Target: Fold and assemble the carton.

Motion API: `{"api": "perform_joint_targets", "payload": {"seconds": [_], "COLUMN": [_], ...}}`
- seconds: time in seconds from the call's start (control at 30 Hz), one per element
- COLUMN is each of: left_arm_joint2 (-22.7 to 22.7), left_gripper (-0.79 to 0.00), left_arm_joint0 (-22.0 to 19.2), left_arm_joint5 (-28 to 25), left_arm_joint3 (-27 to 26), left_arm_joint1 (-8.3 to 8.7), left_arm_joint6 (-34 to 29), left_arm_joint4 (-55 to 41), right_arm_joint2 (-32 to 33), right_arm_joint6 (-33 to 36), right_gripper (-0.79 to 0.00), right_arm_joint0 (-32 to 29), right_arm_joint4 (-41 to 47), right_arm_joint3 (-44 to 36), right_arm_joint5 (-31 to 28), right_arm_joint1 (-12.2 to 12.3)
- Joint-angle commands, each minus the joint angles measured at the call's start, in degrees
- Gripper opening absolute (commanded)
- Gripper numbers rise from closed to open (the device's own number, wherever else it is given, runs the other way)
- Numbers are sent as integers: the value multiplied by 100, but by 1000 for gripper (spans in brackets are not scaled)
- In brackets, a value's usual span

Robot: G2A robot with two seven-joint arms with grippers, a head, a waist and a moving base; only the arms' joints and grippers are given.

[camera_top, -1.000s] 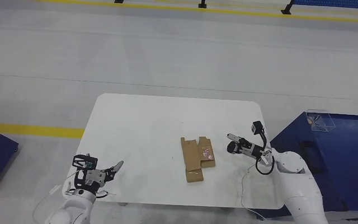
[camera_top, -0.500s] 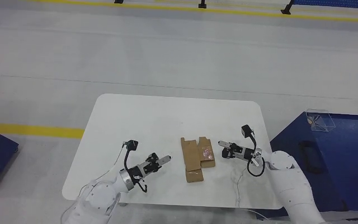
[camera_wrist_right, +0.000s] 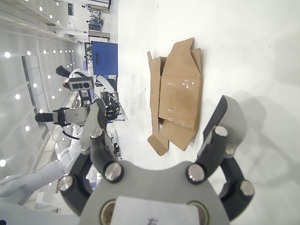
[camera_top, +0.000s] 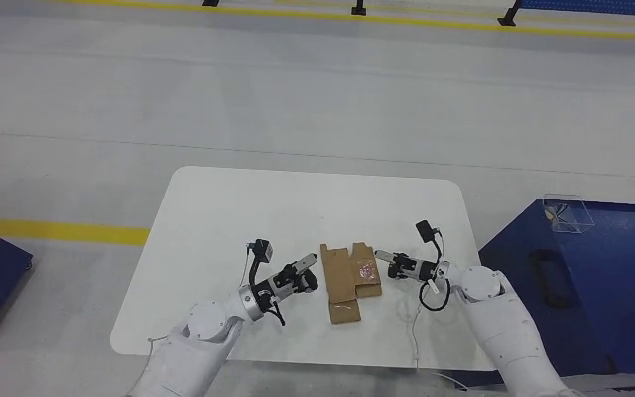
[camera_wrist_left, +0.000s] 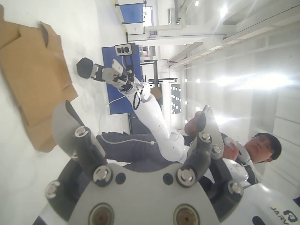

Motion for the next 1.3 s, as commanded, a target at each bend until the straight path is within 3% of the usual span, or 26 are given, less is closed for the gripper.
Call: {"api": "perform_joint_targets", "payload": {"seconds": [0.0,0.2,0.53,0.83,1.03,1.27], "left_arm_joint2": [200,537,668,703,676,758], "left_gripper": [0,0,0,0,0,0], "left_arm_joint0": [-214,-619,-892,-1014,-1085,-1135], "left_arm_joint5": [-74,-185,-268,-364,-574,-235], "left_arm_joint3": [391,1223,2034,2349,2416,2458], "left_arm_joint1": [-83,-281,-457,-547,-538,-559], "left_arm_joint6": [83,623,715,768,1259,1757], "left_arm_joint4": [63,366,304,445,1056,1801], "right_arm_joint2": [-105,-369,-665,-783,-801,-865], "right_arm_joint6": [116,85,739,963,864,881], "right_gripper": [0,0,0,0,0,0], "right_arm_joint0": [62,232,483,658,727,726], "right_arm_joint4": [75,156,1017,1490,1478,1581], "right_arm_joint3": [117,496,1081,1439,1610,1688], "right_arm_joint5": [-96,-434,-559,-621,-741,-714], "right_arm_joint1": [-36,-145,-378,-517,-524,-580]}}
